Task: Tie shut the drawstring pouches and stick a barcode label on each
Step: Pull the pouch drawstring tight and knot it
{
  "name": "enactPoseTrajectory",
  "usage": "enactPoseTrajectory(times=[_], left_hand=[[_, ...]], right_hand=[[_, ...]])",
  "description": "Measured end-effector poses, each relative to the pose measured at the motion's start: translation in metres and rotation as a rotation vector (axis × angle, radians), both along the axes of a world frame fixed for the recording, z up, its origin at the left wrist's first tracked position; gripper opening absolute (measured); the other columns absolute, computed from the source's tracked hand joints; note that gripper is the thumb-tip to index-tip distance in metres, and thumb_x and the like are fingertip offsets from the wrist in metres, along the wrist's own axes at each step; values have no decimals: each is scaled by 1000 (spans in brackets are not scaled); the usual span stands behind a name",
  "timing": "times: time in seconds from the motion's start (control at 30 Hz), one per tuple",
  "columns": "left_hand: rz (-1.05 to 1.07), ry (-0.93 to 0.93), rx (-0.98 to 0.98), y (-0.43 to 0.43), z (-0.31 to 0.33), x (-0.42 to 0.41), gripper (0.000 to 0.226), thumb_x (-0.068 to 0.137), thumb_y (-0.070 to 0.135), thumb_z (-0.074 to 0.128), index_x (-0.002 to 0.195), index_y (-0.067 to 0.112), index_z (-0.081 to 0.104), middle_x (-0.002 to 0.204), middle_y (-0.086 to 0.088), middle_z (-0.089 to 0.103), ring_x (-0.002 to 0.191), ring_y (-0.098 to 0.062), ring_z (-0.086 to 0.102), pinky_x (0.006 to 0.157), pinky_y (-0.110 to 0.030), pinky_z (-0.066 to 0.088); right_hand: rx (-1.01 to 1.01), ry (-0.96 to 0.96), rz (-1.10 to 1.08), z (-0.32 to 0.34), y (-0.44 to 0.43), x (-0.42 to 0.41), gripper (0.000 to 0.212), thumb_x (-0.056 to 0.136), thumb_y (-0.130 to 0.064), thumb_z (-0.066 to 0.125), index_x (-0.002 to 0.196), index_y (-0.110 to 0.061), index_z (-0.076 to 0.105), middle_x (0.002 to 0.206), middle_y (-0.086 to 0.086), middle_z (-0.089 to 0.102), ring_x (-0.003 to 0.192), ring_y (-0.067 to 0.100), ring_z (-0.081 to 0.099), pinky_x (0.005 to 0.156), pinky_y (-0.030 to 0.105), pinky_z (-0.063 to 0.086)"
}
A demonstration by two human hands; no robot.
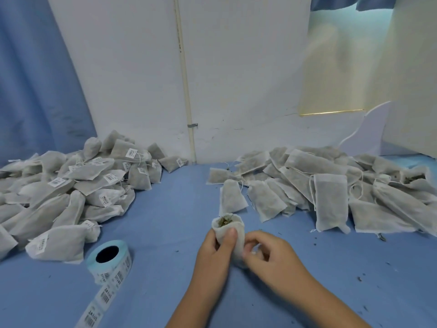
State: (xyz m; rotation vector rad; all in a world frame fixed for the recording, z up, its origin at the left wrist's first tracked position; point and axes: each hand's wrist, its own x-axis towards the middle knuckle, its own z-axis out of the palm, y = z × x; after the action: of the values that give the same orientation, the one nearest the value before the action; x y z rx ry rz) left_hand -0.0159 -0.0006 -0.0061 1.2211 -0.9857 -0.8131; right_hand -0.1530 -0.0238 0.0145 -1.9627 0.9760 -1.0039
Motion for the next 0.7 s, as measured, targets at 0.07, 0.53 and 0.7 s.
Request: enactPoseTrajectory(times=[0.07,0.53,0.7], left_hand=[[-12,35,-22,0,3,3,20,92,36,60,103,23,69,96,9,76,91,0,69,73,-13,49],[29,-28,-75,1,16,-15,25,96,41,47,91,27,68,77,15,73,69,5,65,59,-8,45],[125,-195,-104,4,22,-4,22,85,53,52,87,34,62,82,19,68,70,8,60,60,-7,42]], right_hand=[[35,-141,-83,2,-4,-9,23,81,-8,65,87,-31,66,79,-13,64,49,7,42,57,21,43],[101,-302,-17,15,-1,-17,18,85,-13,68,78,-29,75,62,-2,68,47,9,51,51,18,45],[210,-310,-11,19,-4,-20,17,87,-13,63,71,-14,70,50,1,59,44,11,49,47,17,42]])
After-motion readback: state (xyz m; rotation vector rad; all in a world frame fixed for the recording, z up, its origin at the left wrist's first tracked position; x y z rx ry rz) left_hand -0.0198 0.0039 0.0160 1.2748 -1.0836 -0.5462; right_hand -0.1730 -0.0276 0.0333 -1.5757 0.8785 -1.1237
